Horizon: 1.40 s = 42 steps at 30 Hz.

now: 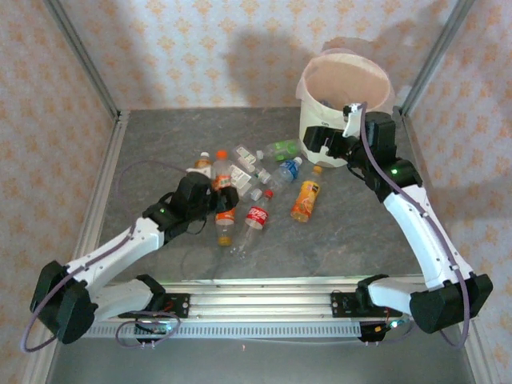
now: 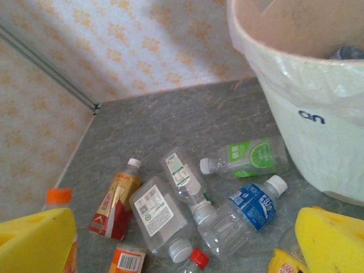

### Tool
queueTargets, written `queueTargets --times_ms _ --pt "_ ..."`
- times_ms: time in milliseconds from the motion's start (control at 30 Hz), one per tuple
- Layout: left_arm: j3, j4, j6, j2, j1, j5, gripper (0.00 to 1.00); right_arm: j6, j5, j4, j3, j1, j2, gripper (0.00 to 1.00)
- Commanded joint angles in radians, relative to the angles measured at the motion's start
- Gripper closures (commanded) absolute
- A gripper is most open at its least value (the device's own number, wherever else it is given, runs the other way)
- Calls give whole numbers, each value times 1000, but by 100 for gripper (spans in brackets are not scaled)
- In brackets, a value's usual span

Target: Put the plastic bottles in the bin

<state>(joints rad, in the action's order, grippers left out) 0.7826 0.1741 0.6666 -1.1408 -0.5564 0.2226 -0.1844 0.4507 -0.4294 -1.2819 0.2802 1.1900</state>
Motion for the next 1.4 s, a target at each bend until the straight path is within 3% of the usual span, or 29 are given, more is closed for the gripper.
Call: queueTargets --times_ms 0,300,567,933,1200,1367 --pt "95 -163 -65 -26 2 165 64 -35 98 3 -50 10 13 1" --pt "150 -429 -17 -59 8 452 63 -90 341 21 -125 11 29 1" --pt "168 -512 46 -68 5 556 62 -166 647 135 -122 22 89 1" --pt "202 -574 80 -133 -31 587 62 -60 544 99 -140 154 127 1" --pt "212 -563 64 -148 -42 594 62 -21 562 112 -170 207 161 3" --pt "212 -565 62 -156 -46 587 62 -82 514 141 -197 209 189 34"
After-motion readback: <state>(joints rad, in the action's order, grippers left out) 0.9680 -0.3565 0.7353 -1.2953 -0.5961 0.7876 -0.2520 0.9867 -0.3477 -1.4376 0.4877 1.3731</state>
